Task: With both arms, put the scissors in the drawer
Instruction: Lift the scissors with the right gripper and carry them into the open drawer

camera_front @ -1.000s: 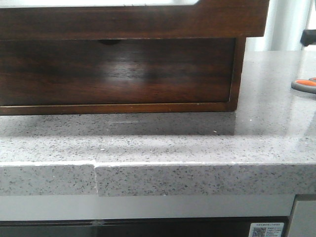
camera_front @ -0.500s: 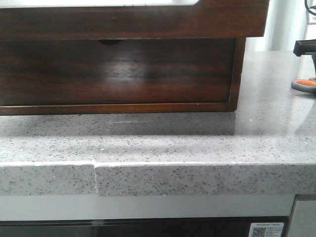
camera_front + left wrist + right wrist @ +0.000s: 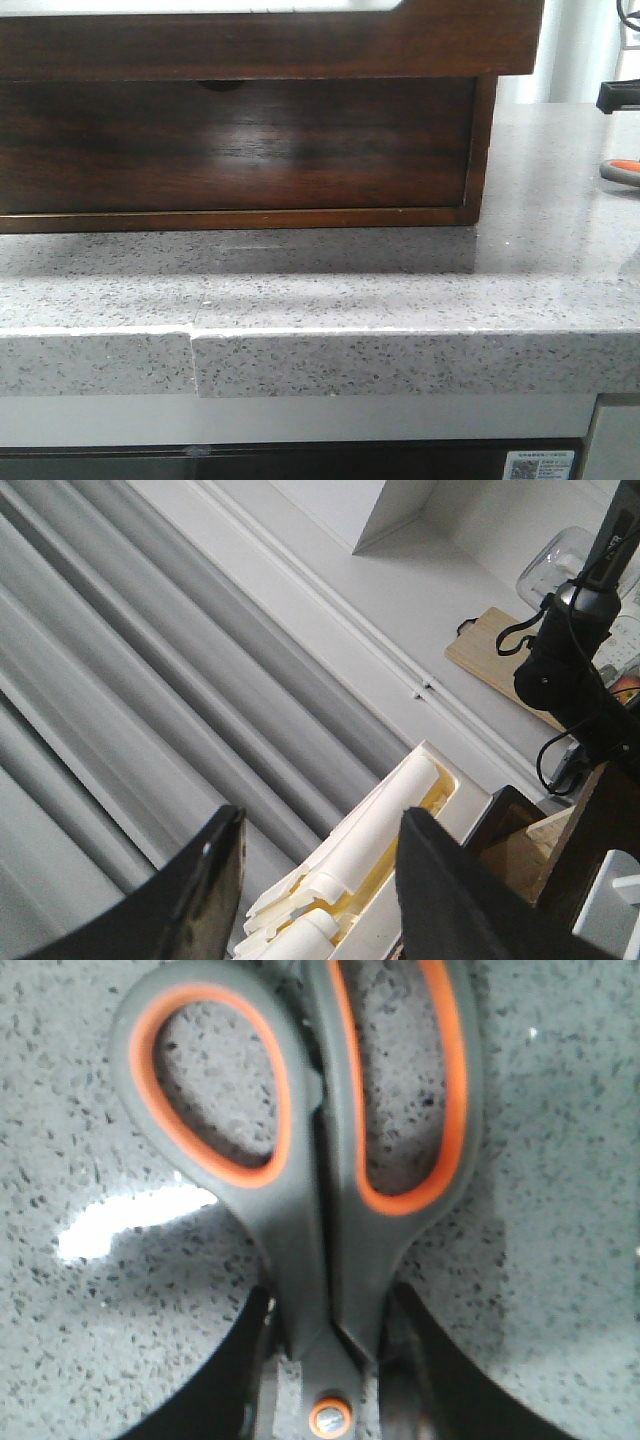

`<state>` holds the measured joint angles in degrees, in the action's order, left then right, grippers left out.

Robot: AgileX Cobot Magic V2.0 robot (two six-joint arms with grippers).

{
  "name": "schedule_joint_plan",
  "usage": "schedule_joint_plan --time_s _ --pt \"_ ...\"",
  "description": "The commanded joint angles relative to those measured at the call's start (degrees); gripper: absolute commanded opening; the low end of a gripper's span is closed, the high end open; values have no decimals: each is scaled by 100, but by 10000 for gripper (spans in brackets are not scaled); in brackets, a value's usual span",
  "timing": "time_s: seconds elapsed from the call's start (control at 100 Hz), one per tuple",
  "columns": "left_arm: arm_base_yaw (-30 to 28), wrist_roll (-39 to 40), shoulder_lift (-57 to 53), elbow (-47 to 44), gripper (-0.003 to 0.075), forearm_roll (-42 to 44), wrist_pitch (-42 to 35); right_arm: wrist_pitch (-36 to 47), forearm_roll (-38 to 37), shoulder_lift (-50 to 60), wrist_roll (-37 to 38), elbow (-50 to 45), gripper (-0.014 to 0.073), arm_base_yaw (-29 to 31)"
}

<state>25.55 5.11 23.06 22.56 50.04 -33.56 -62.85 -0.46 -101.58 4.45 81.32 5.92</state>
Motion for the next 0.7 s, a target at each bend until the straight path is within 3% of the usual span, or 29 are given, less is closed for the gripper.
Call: schedule_joint_plan --time_s 0.0,0.22,0.42,0.54,0.69 --pt "42 75 38 161 332 -278 -197 -111 -72 372 -156 361 -69 -7" --pt "42 75 38 161 332 -278 -197 -133 -72 1088 -367 957 -69 -7" --pt "42 75 38 161 332 -278 -197 124 79 1892 -1034 1383 -69 -7" --pt "42 75 38 161 332 -278 -197 599 844 2378 -1573 1448 -69 -7" --pt "42 75 38 161 333 -278 -197 847 2602 2828 -2984 1448 -69 -31"
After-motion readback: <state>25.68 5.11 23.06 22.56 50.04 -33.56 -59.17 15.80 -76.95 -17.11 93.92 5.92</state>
